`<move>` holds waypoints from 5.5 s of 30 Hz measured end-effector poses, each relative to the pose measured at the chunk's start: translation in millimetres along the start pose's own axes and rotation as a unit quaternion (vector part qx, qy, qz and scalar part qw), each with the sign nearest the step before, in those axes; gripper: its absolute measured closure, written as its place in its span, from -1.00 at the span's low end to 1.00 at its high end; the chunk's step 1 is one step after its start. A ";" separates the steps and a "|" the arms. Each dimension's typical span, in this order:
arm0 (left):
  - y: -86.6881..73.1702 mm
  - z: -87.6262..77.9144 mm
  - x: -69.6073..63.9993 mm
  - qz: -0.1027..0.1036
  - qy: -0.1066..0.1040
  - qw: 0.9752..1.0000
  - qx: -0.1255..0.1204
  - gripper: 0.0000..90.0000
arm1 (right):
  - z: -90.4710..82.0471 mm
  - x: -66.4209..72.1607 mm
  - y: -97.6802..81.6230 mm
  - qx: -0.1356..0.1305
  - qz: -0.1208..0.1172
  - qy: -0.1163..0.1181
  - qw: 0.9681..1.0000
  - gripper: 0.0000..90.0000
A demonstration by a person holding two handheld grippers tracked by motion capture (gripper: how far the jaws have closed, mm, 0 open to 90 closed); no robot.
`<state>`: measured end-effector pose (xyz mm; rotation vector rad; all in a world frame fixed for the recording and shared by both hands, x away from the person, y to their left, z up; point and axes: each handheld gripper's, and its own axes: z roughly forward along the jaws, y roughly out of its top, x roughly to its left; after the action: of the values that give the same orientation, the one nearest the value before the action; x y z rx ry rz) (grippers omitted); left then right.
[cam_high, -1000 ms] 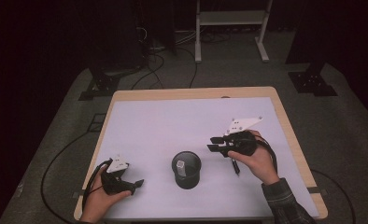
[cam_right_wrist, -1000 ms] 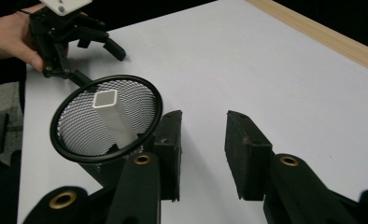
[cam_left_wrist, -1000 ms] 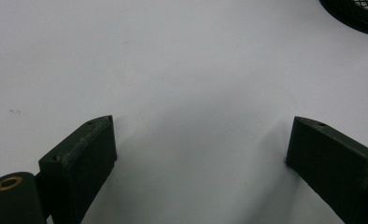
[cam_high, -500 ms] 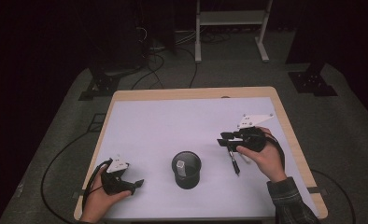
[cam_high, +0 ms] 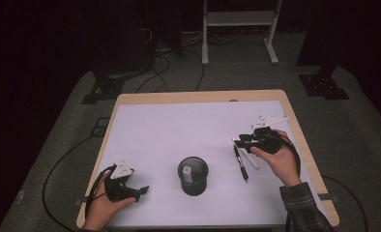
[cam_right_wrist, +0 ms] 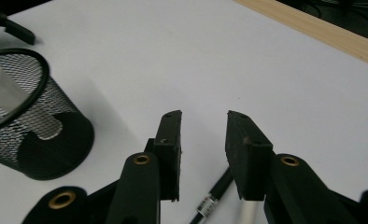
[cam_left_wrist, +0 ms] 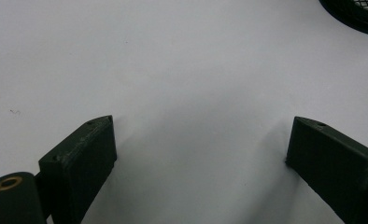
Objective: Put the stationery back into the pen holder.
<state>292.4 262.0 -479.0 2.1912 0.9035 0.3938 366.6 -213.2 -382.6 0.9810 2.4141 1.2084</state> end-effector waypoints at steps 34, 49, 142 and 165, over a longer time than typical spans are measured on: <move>-0.2 -0.3 0.1 0.002 0.000 1.000 0.002 -0.83 | 60.8 -48.5 -8.2 0.127 0.051 -0.041 0.990 0.41; -0.1 -0.3 0.2 0.002 0.000 1.000 0.002 -0.83 | 76.2 -52.3 -13.6 0.152 0.052 -0.044 0.986 0.41; -0.1 0.0 0.3 0.001 0.000 1.000 0.001 -0.83 | 54.0 -66.7 24.5 0.210 0.070 -0.043 0.974 0.74; -0.2 0.0 0.2 0.001 0.000 1.000 0.001 -0.83 | 17.2 -50.6 12.4 0.086 0.094 0.019 0.992 0.74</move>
<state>292.4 262.3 -479.1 2.1945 0.9016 0.3940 418.0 -231.7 -386.5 1.2717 2.5381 1.0995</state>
